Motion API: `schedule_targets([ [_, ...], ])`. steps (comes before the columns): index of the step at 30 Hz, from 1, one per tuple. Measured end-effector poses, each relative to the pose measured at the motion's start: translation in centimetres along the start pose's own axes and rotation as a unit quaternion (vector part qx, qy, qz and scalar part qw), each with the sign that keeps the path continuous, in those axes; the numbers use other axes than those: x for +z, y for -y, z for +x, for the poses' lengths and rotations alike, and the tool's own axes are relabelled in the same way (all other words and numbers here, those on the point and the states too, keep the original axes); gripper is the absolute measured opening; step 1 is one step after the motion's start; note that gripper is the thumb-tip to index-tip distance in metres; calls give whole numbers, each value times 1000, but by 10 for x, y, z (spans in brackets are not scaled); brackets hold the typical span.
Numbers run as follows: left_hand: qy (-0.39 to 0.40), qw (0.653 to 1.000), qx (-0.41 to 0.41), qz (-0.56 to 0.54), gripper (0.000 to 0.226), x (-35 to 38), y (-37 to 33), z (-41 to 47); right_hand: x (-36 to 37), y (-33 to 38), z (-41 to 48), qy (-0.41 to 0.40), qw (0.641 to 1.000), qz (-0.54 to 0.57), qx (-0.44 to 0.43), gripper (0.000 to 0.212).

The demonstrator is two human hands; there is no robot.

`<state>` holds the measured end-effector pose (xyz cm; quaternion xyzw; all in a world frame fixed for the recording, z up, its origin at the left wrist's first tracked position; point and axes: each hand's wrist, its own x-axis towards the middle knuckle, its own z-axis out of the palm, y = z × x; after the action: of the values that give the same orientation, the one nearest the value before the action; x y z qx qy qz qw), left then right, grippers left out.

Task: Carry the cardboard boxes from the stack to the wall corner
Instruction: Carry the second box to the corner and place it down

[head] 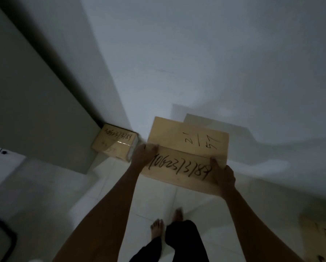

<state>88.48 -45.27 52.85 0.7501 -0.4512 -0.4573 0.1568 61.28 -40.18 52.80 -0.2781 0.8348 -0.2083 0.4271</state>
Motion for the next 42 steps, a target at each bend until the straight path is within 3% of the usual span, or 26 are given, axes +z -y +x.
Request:
schedule_targets([
  [6,10,999,-43,4,70,-43,42,57,78,28,8,19,1000,-10,15,71],
  [12,8,995,-93,22,73,-96,82,129,169,70,28,41,999,-18,19,88],
  [16,0,995,-96,21,73,-136,113,182,235,91,45,49,997,-30,42,79],
  [20,-9,993,-117,5,90,-165,169,248,315,102,68,60,996,-38,60,75],
  [24,-26,993,-114,31,62,-181,218,312,403,107,91,59,995,-50,61,71],
  [27,-36,992,-108,61,57,-186,257,356,460,105,104,49,996,-30,62,72],
  [36,-42,993,-96,56,70,-174,345,469,597,75,171,34,996,-8,83,71],
  [42,-46,993,-56,91,102,-156,381,506,643,61,197,18,996,20,85,65],
])
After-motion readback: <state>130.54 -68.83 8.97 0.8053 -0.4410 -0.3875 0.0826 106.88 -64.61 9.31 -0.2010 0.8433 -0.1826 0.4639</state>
